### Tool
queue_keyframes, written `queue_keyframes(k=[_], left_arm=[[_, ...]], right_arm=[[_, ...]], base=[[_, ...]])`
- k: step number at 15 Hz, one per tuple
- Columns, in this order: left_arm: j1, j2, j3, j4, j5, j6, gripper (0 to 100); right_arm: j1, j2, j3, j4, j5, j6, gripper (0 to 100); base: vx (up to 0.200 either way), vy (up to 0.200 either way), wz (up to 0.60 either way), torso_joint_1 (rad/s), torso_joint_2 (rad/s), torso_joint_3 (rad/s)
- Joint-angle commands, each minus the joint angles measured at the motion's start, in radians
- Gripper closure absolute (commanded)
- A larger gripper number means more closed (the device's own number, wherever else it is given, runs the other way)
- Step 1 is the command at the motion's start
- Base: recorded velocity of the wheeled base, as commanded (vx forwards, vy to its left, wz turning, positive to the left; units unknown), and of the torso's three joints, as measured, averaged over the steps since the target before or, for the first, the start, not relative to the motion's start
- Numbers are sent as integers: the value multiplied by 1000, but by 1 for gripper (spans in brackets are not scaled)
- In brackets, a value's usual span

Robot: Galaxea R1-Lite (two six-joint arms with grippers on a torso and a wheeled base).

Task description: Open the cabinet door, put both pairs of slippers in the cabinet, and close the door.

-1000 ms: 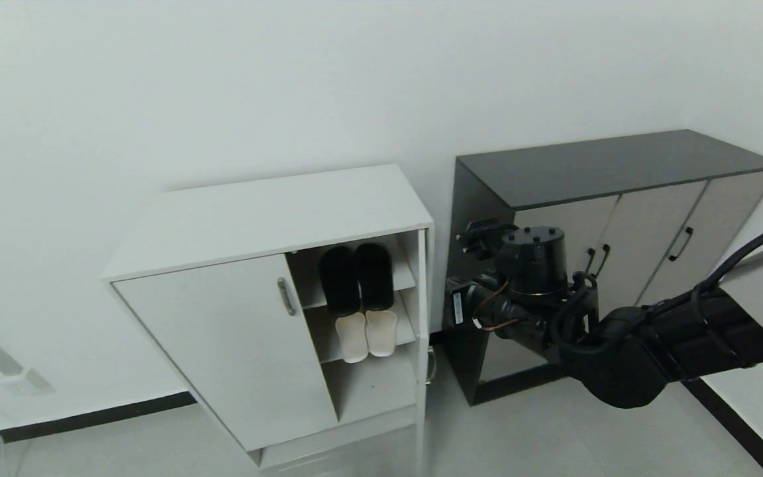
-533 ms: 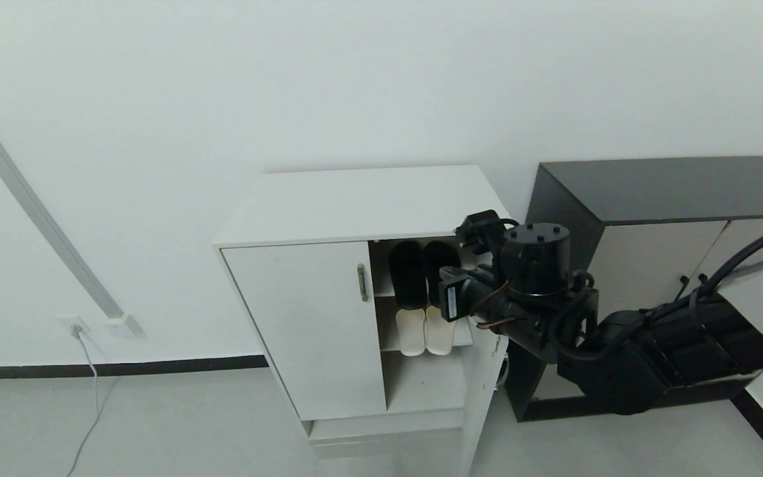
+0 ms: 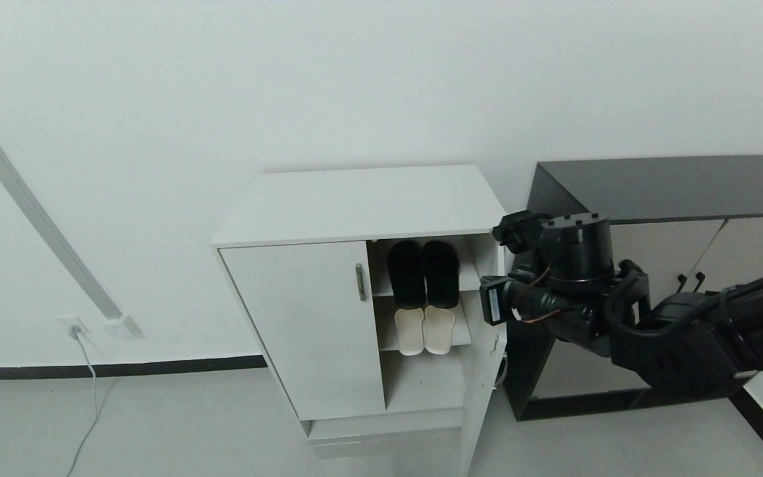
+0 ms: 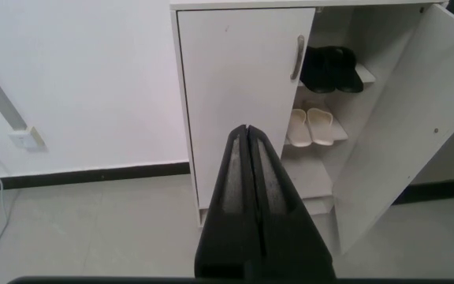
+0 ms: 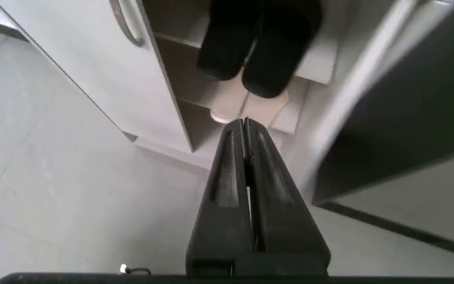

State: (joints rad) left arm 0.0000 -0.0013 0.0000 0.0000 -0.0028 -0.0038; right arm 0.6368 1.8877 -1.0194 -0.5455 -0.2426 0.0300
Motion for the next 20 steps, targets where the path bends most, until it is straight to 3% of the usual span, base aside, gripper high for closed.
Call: queue_keyframes(k=[1,9,14,20], left_arm=[[0,1,0,0,0,-1,100],[0,1,0,0,0,1,100],[0,1,0,0,0,-1,100],[0,1,0,0,0,-1,100]], right_arm=[[-23,-56,33,3,0,1,100],[-78,-24,168,-70,32,7,100],[-78,71,159,-142,32,11,100],[-78,194,36,-225,78,11,100]], base=[[0,0,0,0,0,0],[0,0,0,0,0,0],[0,0,0,0,0,0],[0,0,0,0,0,0]])
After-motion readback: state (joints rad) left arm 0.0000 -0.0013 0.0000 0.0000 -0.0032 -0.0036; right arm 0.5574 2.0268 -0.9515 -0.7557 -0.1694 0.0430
